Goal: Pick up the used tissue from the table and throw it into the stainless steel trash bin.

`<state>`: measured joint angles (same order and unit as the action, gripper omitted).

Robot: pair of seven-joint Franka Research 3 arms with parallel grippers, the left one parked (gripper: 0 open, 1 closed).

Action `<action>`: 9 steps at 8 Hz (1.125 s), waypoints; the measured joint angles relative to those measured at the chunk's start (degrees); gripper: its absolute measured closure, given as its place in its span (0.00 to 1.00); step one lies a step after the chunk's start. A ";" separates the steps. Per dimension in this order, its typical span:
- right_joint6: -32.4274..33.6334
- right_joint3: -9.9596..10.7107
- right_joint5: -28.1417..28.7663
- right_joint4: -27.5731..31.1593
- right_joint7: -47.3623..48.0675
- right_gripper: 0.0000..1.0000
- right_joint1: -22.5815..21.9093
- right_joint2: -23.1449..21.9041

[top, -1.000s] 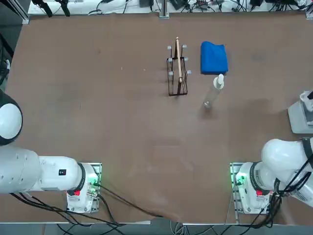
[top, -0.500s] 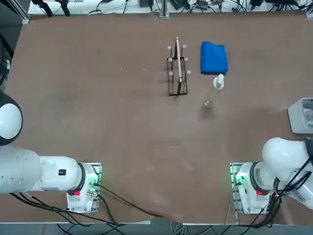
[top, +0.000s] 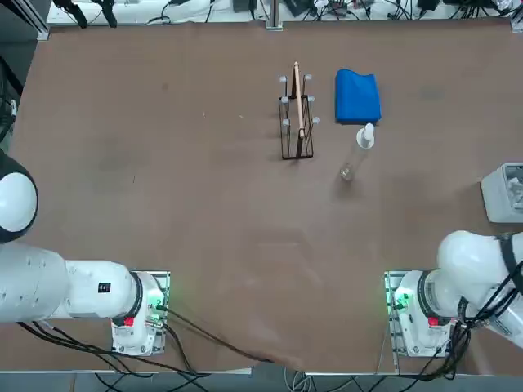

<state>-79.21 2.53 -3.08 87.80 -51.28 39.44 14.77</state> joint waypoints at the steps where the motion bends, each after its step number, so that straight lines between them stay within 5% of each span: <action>1: 0.60 -0.30 0.31 -2.79 3.48 0.00 -3.92 -1.18; 5: 0.90 -0.79 2.85 -11.18 19.67 0.00 -19.55 -4.03; 9: -3.17 -0.80 9.42 -12.81 35.50 0.00 -27.28 -5.52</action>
<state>-82.38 1.73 6.34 75.00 -15.79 12.15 9.25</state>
